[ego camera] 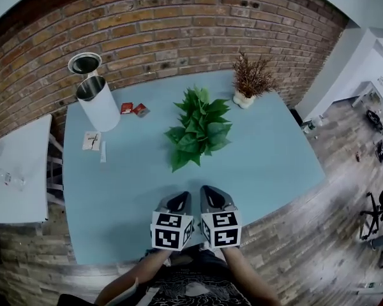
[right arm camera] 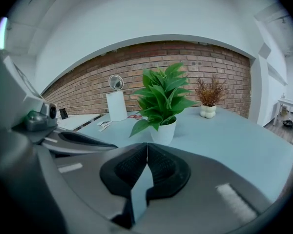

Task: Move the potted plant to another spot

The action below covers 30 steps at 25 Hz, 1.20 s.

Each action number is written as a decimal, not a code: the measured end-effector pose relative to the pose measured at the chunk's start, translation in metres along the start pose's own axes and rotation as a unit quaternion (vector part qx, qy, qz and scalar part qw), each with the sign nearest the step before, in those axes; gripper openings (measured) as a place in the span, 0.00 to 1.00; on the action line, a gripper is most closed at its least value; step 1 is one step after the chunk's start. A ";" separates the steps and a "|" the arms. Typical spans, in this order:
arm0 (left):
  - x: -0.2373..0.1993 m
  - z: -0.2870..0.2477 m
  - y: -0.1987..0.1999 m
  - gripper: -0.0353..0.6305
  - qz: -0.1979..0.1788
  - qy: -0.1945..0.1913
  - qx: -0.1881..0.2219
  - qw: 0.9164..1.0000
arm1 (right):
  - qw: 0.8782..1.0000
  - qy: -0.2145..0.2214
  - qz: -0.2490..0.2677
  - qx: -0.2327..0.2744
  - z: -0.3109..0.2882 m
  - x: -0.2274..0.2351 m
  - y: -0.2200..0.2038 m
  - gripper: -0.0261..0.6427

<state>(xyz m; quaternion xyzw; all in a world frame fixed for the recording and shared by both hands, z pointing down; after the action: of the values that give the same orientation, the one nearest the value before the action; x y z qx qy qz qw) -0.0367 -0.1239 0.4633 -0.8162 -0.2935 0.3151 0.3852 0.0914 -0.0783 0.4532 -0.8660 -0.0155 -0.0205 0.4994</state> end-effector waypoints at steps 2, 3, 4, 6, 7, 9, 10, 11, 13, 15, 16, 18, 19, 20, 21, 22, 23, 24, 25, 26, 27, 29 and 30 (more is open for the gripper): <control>-0.002 -0.007 0.003 0.05 0.006 0.010 0.001 1.000 | 1.000 0.008 0.011 0.004 -0.009 0.007 0.005 0.05; -0.004 -0.010 0.006 0.05 0.009 0.016 0.002 1.000 | 1.000 0.011 0.015 0.006 -0.015 0.010 0.008 0.05; -0.005 -0.013 0.008 0.05 0.011 0.022 0.004 1.000 | 1.000 0.015 0.018 0.008 -0.020 0.013 0.010 0.05; -0.007 -0.015 0.009 0.05 0.015 0.033 0.005 0.999 | 0.999 0.024 0.022 0.011 -0.030 0.018 0.012 0.06; -0.007 -0.017 0.010 0.05 0.017 0.038 0.004 0.999 | 0.999 0.028 0.025 0.011 -0.034 0.021 0.013 0.06; -0.007 -0.019 0.011 0.05 0.019 0.046 0.003 0.999 | 0.999 0.038 0.033 0.012 -0.043 0.025 0.016 0.08; -0.008 -0.020 0.012 0.05 0.019 0.050 0.003 0.999 | 0.998 0.042 0.036 0.013 -0.047 0.028 0.018 0.09; -0.008 -0.021 0.013 0.05 0.019 0.055 0.003 0.998 | 0.998 0.045 0.039 0.014 -0.051 0.030 0.020 0.10; -0.010 -0.022 0.015 0.05 0.020 0.066 0.004 0.998 | 0.998 0.053 0.043 0.012 -0.058 0.033 0.021 0.12; -0.012 -0.022 0.017 0.05 0.022 0.079 0.006 0.997 | 0.997 0.059 0.045 0.007 -0.066 0.036 0.020 0.16; -0.013 -0.023 0.018 0.05 0.023 0.084 0.008 0.996 | 0.997 0.061 0.047 0.005 -0.070 0.038 0.019 0.19; -0.015 -0.025 0.021 0.05 0.025 0.095 0.012 0.995 | 0.996 0.066 0.052 0.002 -0.077 0.042 0.019 0.27; -0.015 -0.026 0.022 0.05 0.025 0.100 0.013 0.995 | 0.996 0.070 0.055 0.002 -0.081 0.042 0.020 0.31; -0.016 -0.027 0.023 0.05 0.026 0.104 0.014 0.994 | 0.996 0.073 0.057 0.002 -0.085 0.043 0.021 0.34; -0.016 -0.028 0.024 0.05 0.026 0.107 0.014 0.994 | 0.995 0.076 0.058 0.002 -0.089 0.044 0.022 0.37; -0.015 -0.029 0.025 0.05 0.025 0.110 0.014 0.993 | 0.995 0.079 0.059 0.003 -0.093 0.044 0.022 0.40; -0.015 -0.030 0.026 0.05 0.024 0.114 0.014 0.993 | 0.995 0.082 0.060 0.003 -0.097 0.045 0.023 0.43; -0.015 -0.031 0.026 0.05 0.024 0.117 0.015 0.993 | 0.995 0.085 0.060 0.003 -0.101 0.045 0.023 0.45; -0.015 -0.031 0.027 0.05 0.024 0.122 0.015 0.992 | 0.994 0.088 0.061 0.003 -0.104 0.045 0.023 0.46; -0.015 -0.030 0.027 0.05 0.025 0.127 0.016 0.991 | 0.994 0.091 0.061 0.004 -0.108 0.045 0.023 0.48; -0.016 -0.030 0.027 0.05 0.027 0.132 0.017 0.991 | 0.994 0.094 0.061 0.003 -0.111 0.045 0.022 0.49; -0.016 -0.030 0.027 0.05 0.027 0.140 0.018 0.990 | 0.993 0.098 0.061 0.001 -0.118 0.045 0.022 0.50; -0.015 -0.031 0.028 0.05 0.027 0.142 0.019 0.989 | 0.993 0.099 0.058 -0.001 -0.120 0.045 0.022 0.51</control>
<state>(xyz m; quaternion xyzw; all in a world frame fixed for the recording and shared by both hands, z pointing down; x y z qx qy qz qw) -0.0170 -0.1634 0.4607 -0.8528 -0.2078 0.2113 0.4301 0.1352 -0.1932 0.4964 -0.8596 0.0843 -0.0768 0.4981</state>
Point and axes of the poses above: the fingertips, and each gripper's own axes: z backward along the fingers, x to its right, y out of its top, the point moved 10 cm from there along z, backward along the fingers, and after that the axes turned 2 degrees about -y, right-handed, at the moved point
